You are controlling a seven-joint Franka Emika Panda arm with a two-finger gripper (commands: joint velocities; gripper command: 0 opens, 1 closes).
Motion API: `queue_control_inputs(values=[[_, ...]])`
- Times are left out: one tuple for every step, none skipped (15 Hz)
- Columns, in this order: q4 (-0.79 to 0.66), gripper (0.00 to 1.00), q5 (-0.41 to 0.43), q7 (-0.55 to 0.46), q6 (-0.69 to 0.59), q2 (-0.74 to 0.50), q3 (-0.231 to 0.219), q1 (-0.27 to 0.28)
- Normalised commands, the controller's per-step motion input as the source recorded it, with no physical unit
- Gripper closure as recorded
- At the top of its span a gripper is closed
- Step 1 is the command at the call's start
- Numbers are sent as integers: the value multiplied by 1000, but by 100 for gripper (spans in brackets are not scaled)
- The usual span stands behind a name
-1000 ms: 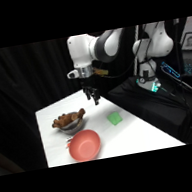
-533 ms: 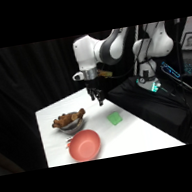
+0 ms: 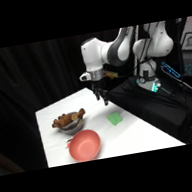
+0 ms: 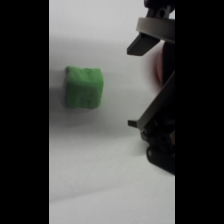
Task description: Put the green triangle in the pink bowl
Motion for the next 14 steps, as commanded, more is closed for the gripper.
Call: queue_control_inputs(values=[[-265, 0, -70, 139, 259, -172, 26, 30], [-256, 0, -75, 157, 293, -142, 26, 32], [-243, 0, -75, 164, 311, -115, 26, 34], [-231, 0, -82, 172, 319, -90, 25, 35], [-230, 0, -75, 174, 341, -70, 26, 38], [-223, 0, -63, 162, 350, -53, 26, 41], [-212, 0, -52, 152, 352, -38, 27, 43], [-206, 0, -44, 158, 382, -11, 32, 48], [-190, 0, -52, 177, 387, 16, 37, 53], [-170, 0, -65, 202, 388, 47, 43, 60], [-145, 0, -75, 214, 379, 69, 46, 65], [-122, 0, -86, 231, 365, 87, 48, 70], [-100, 0, -90, 234, 362, 103, 49, 74], [-77, 0, -91, 230, 356, 115, 44, 74]])
